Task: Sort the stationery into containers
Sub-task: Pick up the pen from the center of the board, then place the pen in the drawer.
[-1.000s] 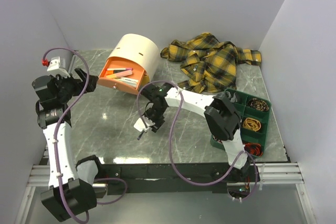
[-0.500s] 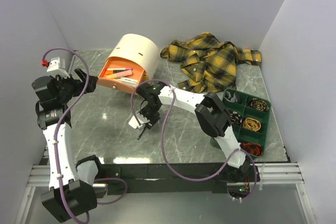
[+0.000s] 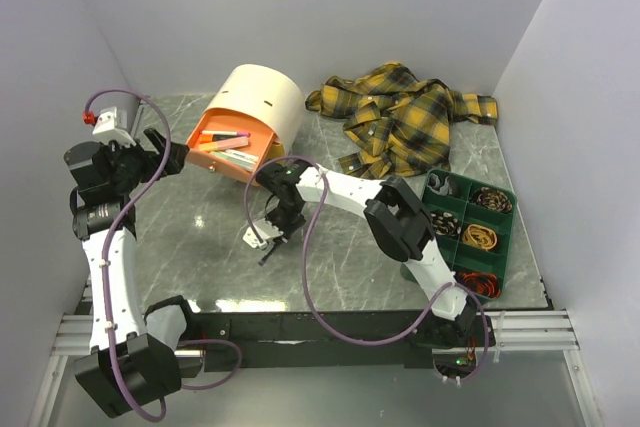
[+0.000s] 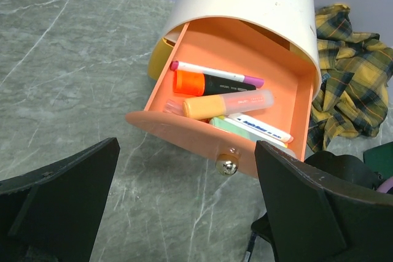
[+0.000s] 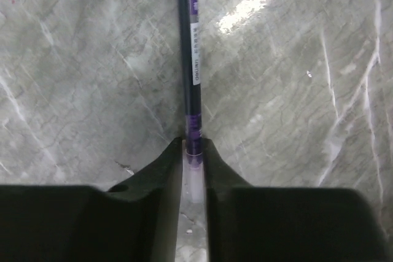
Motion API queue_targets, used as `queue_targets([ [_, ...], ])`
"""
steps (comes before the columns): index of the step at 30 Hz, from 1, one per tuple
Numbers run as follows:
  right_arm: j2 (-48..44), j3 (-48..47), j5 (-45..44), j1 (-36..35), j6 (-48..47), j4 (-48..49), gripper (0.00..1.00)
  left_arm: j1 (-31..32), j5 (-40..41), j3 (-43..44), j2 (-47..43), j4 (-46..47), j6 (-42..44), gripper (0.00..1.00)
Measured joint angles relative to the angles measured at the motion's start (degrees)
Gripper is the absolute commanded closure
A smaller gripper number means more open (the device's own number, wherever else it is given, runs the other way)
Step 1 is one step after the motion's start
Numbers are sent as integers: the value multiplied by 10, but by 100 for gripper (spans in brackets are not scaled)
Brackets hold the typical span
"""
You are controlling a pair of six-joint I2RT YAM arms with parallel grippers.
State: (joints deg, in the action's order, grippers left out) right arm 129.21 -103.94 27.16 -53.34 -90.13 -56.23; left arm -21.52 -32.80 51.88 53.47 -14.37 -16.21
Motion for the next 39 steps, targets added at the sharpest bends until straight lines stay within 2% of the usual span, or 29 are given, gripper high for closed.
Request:
queue_targets([
  [6, 0, -4, -13, -6, 19, 1, 100, 1, -1, 0, 0, 1, 0, 1],
  [16, -58, 59, -11, -9, 59, 35, 100, 1, -3, 0, -1, 24, -20, 1],
  [25, -151, 49, 9, -9, 89, 45, 100, 1, -10, 0, 0, 45, -36, 1],
  [31, -177, 33, 23, -9, 117, 45, 100, 1, -15, 0, 0, 65, -52, 1],
  [39, -249, 33, 35, 2, 210, 65, 100, 1, -19, 2, 0, 70, -60, 1],
])
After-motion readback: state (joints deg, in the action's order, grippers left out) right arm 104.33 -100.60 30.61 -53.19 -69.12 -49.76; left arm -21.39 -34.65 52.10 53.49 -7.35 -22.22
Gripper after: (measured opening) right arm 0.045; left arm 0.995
